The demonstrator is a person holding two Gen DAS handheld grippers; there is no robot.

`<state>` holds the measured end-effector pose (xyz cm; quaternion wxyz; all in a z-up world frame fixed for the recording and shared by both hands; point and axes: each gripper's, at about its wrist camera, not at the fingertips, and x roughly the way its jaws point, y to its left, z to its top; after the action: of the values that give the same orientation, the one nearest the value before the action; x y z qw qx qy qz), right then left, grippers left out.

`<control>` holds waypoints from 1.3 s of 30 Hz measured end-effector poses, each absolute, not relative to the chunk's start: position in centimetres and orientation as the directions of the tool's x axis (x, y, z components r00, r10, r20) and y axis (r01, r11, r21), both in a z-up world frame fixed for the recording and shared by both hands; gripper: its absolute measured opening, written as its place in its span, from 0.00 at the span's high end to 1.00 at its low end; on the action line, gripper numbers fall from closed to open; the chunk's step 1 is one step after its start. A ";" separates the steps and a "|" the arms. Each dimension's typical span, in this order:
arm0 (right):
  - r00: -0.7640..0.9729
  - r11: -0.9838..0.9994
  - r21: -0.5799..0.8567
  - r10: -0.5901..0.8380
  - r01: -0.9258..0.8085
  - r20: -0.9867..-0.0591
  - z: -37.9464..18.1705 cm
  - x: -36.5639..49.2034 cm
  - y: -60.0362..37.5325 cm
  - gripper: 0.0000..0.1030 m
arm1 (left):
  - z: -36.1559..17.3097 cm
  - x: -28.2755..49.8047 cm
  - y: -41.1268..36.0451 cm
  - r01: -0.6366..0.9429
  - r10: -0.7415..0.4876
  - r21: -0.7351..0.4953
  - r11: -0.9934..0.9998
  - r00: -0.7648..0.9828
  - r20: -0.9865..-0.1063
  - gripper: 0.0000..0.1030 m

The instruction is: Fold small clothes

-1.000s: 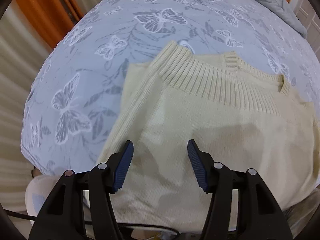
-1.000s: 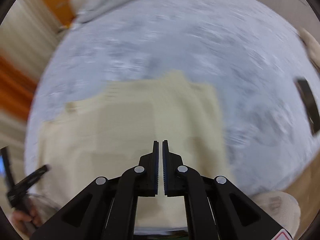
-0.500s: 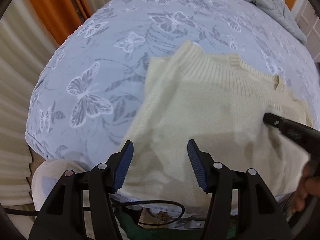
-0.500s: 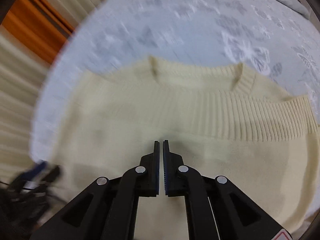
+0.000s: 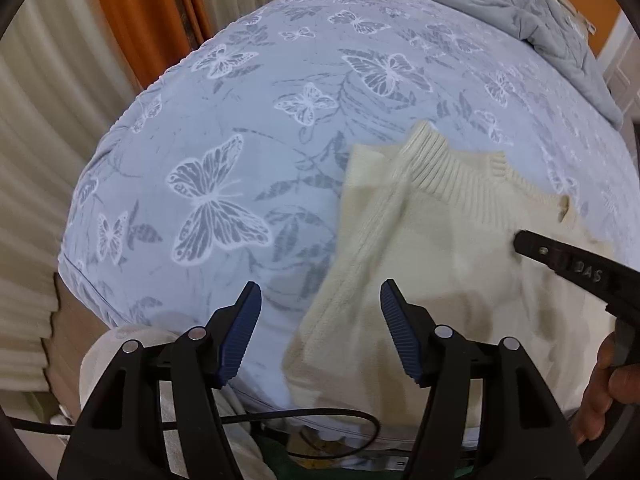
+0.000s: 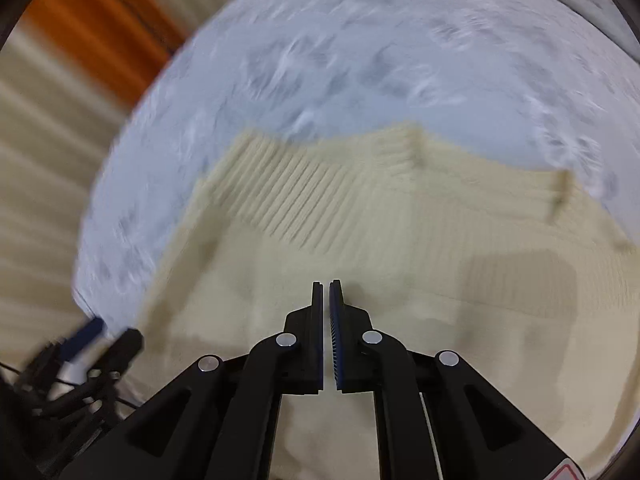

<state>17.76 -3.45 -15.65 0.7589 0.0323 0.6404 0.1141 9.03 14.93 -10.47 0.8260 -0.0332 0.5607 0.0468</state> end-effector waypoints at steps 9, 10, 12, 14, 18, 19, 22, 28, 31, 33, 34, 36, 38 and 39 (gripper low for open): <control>0.317 0.968 0.242 0.251 -0.068 -0.914 -9.7 14.6 -9.6 0.93 | -10.9 9.2 14.6 -0.108 0.023 -0.015 0.994 0.342 -0.939 0.42; 0.329 0.972 0.233 0.219 0.003 -0.918 -9.8 13.6 -12.7 0.93 | -11.0 9.2 14.6 -0.110 0.026 -0.013 0.994 0.341 -0.940 0.42; 0.331 0.966 0.209 0.149 0.153 -0.932 -10.7 11.5 -18.5 0.93 | -11.2 9.2 14.6 -0.109 0.027 -0.010 0.994 0.336 -0.941 0.42; 0.308 0.940 0.135 0.033 0.314 -0.951 -11.6 8.9 -24.5 0.93 | -11.3 9.3 14.6 -0.106 0.033 -0.003 0.994 0.333 -0.942 0.42; 0.198 0.825 0.085 -0.034 0.559 -0.980 -15.8 3.7 -33.6 1.00 | -11.8 9.2 14.2 -0.096 0.041 0.010 0.995 0.324 -0.945 0.42; 0.248 0.768 0.192 0.044 0.611 -0.968 -16.4 2.6 -35.1 1.00 | -11.9 9.2 14.0 -0.094 0.043 0.014 0.995 0.321 -0.946 0.42; 0.243 0.751 0.172 0.016 0.637 -0.970 -14.8 3.6 -34.0 1.00 | -12.0 9.3 13.3 -0.093 0.043 0.015 0.996 0.307 -0.951 0.41; 0.363 0.899 0.271 0.138 0.345 -0.921 -10.1 8.4 -23.4 0.88 | -11.5 9.7 14.1 -0.134 -0.038 -0.086 0.987 0.328 -0.944 0.13; 0.351 0.931 0.304 0.221 0.200 -0.910 -10.0 11.2 -17.7 0.88 | -13.4 10.9 15.1 -0.187 -0.047 -0.102 0.977 0.277 -0.960 0.12; 0.327 0.947 0.296 0.243 0.123 -0.913 -10.6 12.6 -14.8 0.88 | -14.9 11.6 15.7 -0.226 -0.077 -0.131 0.965 0.234 -0.969 0.12; 0.319 0.954 0.282 0.238 0.101 -0.917 -11.0 13.0 -14.1 0.88 | -15.9 12.1 16.0 -0.243 -0.089 -0.140 0.960 0.208 -0.974 0.12; 0.289 0.966 0.245 0.212 0.082 -0.934 -12.4 14.0 -12.2 0.88 | -17.6 12.7 16.3 -0.262 -0.140 -0.184 0.947 0.178 -0.974 0.12; 0.214 0.969 0.233 0.211 0.085 -0.954 -15.0 15.3 -11.4 0.91 | -18.3 12.8 16.7 -0.291 -0.180 -0.232 0.928 0.192 -0.965 0.11; 0.207 0.969 0.230 0.209 0.086 -0.956 -15.8 15.5 -11.2 0.93 | -18.4 12.7 17.0 -0.302 -0.194 -0.248 0.921 0.199 -0.961 0.11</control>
<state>15.46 -11.17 -15.81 0.7681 0.1171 0.6283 0.0401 12.75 16.98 -18.43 0.7492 -0.1961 0.6316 0.0361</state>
